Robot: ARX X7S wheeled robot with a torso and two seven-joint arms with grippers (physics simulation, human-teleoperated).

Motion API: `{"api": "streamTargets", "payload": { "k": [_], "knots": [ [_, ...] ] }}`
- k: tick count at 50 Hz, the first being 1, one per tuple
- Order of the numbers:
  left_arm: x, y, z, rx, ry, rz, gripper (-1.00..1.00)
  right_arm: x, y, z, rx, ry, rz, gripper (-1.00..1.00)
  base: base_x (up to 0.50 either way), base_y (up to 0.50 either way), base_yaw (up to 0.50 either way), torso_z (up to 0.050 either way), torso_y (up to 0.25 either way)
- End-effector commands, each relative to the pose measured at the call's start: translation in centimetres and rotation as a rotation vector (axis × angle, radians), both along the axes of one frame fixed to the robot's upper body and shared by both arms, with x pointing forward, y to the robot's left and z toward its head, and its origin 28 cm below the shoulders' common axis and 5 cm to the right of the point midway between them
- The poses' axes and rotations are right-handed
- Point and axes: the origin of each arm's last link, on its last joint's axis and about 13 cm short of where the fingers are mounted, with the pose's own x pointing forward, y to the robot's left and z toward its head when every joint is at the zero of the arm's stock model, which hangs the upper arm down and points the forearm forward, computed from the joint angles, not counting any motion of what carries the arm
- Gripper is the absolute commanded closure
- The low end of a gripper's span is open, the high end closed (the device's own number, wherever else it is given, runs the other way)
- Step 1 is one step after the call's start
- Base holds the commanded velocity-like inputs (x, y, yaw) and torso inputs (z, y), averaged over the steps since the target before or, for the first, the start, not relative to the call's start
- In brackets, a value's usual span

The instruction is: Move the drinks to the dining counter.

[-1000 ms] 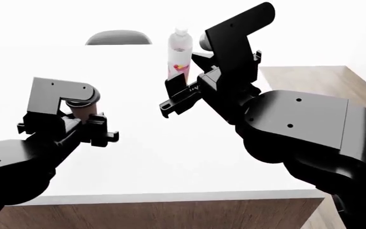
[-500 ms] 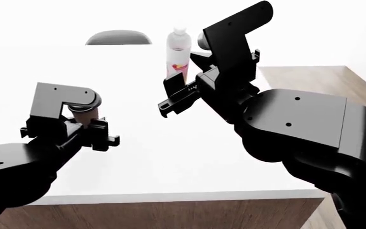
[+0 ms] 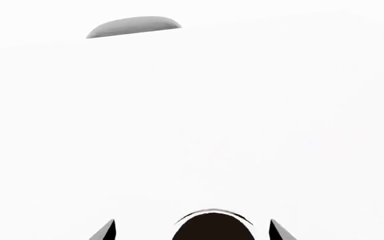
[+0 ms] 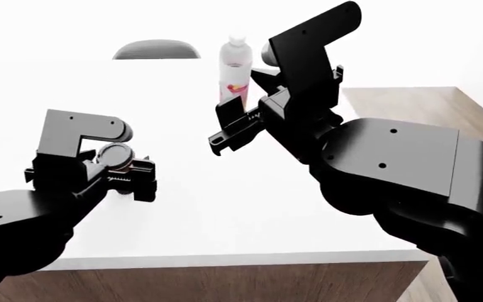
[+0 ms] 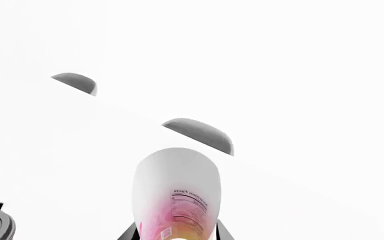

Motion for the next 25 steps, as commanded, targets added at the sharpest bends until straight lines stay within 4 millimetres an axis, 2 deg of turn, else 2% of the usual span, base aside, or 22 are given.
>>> {"api": "streamTargets", "payload": {
  "k": [1,12,23,25],
  "knots": [
    [-0.1,0.1,0.0,0.0,-0.002,0.0,-1.0,0.1,-0.1,0.6,0.002,-0.04,-0.018,1.0,0.0,0.0,0.0,0.0,0.0],
    [-0.3,0.1,0.0,-0.004,-0.011,0.006,-1.0,0.2,-0.1,0.6,-0.001,-0.036,-0.017,1.0,0.0,0.0,0.0,0.0,0.001],
    [-1.1,0.2,0.3,-0.004,-0.034,0.013,-1.0,0.6,0.2,-0.5,-0.002,0.049,0.002,1.0,0.0,0.0,0.0,0.0,0.0],
    [-1.2,0.3,0.4,-0.009,-0.038,0.015,-1.0,0.9,0.3,-1.1,-0.028,0.112,0.0,1.0,0.0,0.0,0.0,0.005,0.0]
  ]
}}
